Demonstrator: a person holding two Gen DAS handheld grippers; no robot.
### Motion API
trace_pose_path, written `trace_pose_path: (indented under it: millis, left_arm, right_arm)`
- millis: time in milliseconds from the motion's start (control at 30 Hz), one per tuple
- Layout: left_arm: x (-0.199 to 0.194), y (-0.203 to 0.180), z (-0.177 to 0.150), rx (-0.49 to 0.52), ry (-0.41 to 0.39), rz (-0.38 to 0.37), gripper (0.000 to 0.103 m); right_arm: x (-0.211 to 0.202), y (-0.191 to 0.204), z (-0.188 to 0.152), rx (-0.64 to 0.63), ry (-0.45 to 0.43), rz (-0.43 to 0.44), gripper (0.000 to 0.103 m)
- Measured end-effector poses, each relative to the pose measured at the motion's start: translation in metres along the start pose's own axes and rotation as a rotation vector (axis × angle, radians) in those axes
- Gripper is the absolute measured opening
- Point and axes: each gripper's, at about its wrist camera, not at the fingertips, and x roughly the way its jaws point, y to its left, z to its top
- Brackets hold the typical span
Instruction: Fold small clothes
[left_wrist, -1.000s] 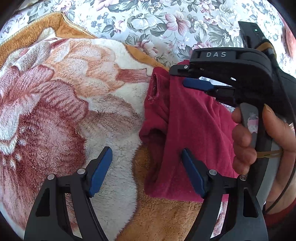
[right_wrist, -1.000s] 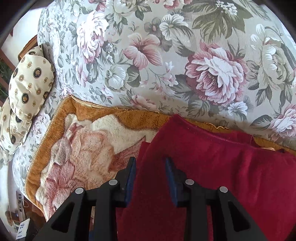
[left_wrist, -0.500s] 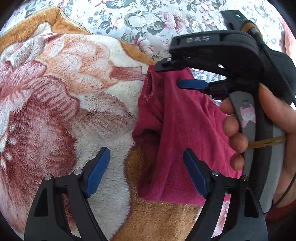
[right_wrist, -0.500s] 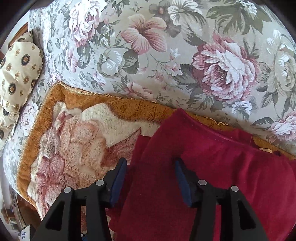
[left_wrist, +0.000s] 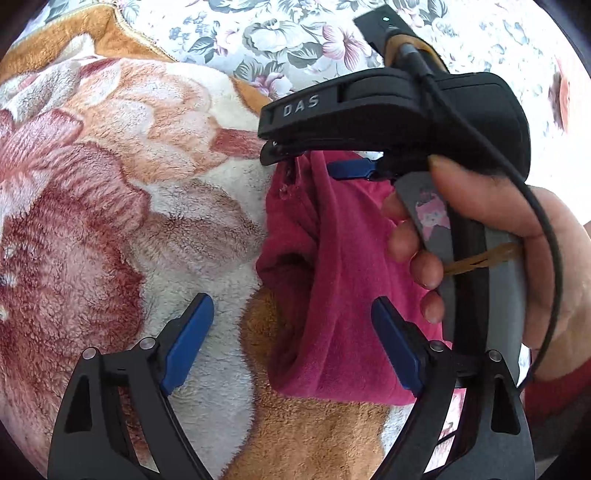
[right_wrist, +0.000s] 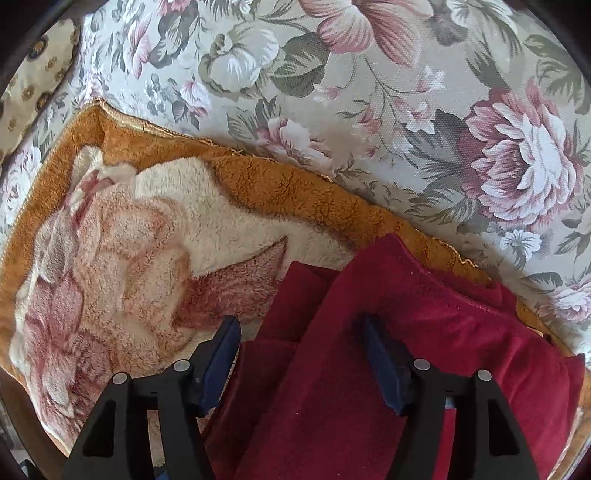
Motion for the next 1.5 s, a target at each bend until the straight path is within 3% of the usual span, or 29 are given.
trace_pose_path:
  millis: [67,133,200,267,400,467,500,600,833,1000,1167,1333,1367,1500]
  left_arm:
    - [0.001,-0.002,0.000,0.001,0.002,-0.003,0.090]
    - [0.007,-0.010,0.002,0.000,0.007,-0.012,0.094]
    - [0.008,-0.012,0.002,0.001,0.004,-0.008,0.096]
    - [0.010,-0.017,0.000,0.006,0.002,0.004,0.096]
    - [0.016,-0.030,-0.003,0.036,0.016,-0.025,0.093]
    - [0.023,-0.040,-0.005,0.057,0.051,-0.065,0.045]
    - [0.028,-0.044,-0.007,0.054,0.080,-0.090,0.030]
    - [0.018,-0.065,-0.008,0.131,0.033,-0.098,0.023]
    - [-0.024,-0.163,-0.025,0.372,-0.079,-0.217,0.023]
    - [0.008,-0.223,-0.052,0.489,-0.009,-0.222,0.023]
    - [0.057,-0.267,-0.084,0.609,0.077,-0.197,0.023]
    - [0.095,-0.272,-0.100,0.655,0.168,-0.201,0.023]
    - [0.094,-0.272,-0.100,0.670,0.166,-0.198,0.023]
    - [0.068,-0.266,-0.088,0.701,0.168,-0.234,0.044]
  right_arm:
    - [0.000,0.000,-0.003,-0.017,-0.020,-0.007,0.065]
    - [-0.007,0.000,-0.009,-0.026,-0.069,-0.013,0.050]
    - [-0.021,-0.005,-0.017,-0.022,-0.114,0.046,0.025]
    - [-0.038,-0.019,-0.026,0.022,-0.173,0.111,0.018]
    - [-0.078,-0.048,-0.048,0.086,-0.305,0.210,0.015]
    - [-0.095,-0.055,-0.056,0.104,-0.353,0.233,0.015]
    - [-0.102,-0.058,-0.060,0.111,-0.374,0.243,0.015]
    - [-0.124,-0.078,-0.075,0.129,-0.422,0.264,0.015]
    - [-0.190,-0.148,-0.124,0.228,-0.562,0.266,0.014]
    - [-0.212,-0.206,-0.171,0.274,-0.580,0.216,0.014]
    - [-0.187,-0.260,-0.210,0.374,-0.543,0.118,0.013]
    - [-0.129,-0.301,-0.229,0.461,-0.428,-0.004,0.011]
    - [-0.118,-0.308,-0.232,0.483,-0.412,0.008,0.009]
    - [-0.127,-0.333,-0.251,0.639,-0.477,0.128,0.012]
